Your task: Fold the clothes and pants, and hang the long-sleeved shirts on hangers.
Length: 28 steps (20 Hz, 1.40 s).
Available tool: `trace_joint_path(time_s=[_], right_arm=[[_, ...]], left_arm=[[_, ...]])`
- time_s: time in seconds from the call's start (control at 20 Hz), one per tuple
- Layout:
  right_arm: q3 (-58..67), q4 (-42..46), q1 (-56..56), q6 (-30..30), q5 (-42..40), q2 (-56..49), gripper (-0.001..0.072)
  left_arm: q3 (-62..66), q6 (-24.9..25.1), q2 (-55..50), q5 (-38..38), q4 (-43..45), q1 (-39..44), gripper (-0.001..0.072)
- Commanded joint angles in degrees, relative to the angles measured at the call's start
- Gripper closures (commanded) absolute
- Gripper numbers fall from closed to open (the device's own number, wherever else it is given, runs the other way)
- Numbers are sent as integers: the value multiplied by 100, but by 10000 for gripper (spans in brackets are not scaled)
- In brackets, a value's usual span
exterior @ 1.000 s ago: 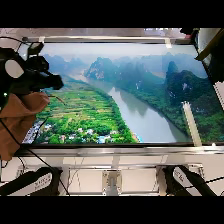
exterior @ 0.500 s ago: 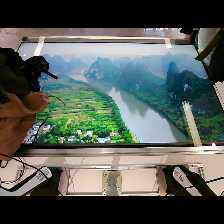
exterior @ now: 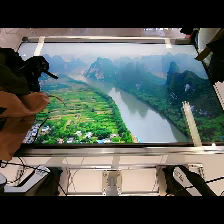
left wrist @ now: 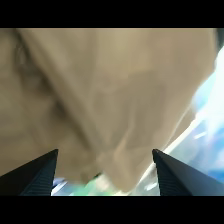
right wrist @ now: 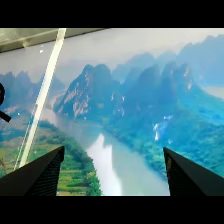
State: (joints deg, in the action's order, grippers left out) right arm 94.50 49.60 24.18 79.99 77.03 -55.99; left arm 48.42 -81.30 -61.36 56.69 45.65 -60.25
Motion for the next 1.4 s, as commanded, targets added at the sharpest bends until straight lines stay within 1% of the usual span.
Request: trace_joint_path(time_s=[0.0,0.05,0.1,0.15,0.2,0.25,0.3,0.35,0.4,0.5,0.55,0.6,0.65,0.75,0.8,0.9,1.0,1.05,1.1,1.15,1.2,1.25,1.3,1.35], right_arm=[[4,-33,-4,2,136,4,28],[4,-35,-7,2,133,4,28],[4,-35,-4,2,136,4,28],[4,-35,-7,2,138,4,28],[4,-37,-7,2,138,4,29],[4,-37,-7,4,136,4,28],[4,-39,-7,4,136,4,29],[4,-50,-4,7,138,7,29],[7,-66,-4,7,140,13,29],[63,-74,9,4,160,39,29],[170,-48,13,4,166,55,29],[380,57,13,2,203,59,29],[645,212,13,0,258,59,29],[1342,802,13,-9,448,59,29],[1705,1165,13,-13,538,59,29],[2413,1991,13,-17,608,63,29],[2669,2791,13,-63,461,160,29],[2645,3176,13,-164,363,232,29],[2603,3567,13,-162,295,267,29],[2568,3821,13,-157,297,262,29],[2490,3928,13,-153,293,243,29],[2378,3936,13,-149,297,214,29],[2232,3932,13,-146,297,175,29],[2079,3932,13,-146,302,127,29]], left_arm=[[-210,334,-326,-402,-800,-118,-13],[-210,341,-468,-420,-984,-116,-13],[-210,459,-588,-483,-1318,-116,-13],[-210,737,-702,-527,-1770,-114,-6],[-210,1036,-822,-538,-2238,-114,72],[-210,1307,-920,-538,-2507,-114,296],[-210,1655,-1003,-520,-2712,-114,634],[-210,1921,-1025,-476,-2949,-114,697],[-199,2057,-1001,-389,-3274,-116,698],[-155,2566,-780,-13,-4105,-116,699],[-109,2791,-581,282,-4518,-111,699],[-63,2914,-343,564,-4798,-90,700],[-33,2929,-20,826,-4970,-59,700],[-31,2924,734,916,-5021,195,700],[-31,2920,1108,916,-5021,446,700],[-31,2900,1770,708,-5021,1335,700],[-31,2798,2177,260,-5016,2776,701],[-31,2791,2249,-50,-4994,3762,701],[-31,2793,2234,-518,-4857,4903,701],[-31,2793,2162,-1185,-4590,6072,701],[-31,2796,2015,-2024,-4306,7305,701],[-31,2800,1746,-3025,-4085,8649,701],[-20,2898,1368,-3895,-4072,9816,702],[55,3042,905,-4382,-4072,10699,702]])
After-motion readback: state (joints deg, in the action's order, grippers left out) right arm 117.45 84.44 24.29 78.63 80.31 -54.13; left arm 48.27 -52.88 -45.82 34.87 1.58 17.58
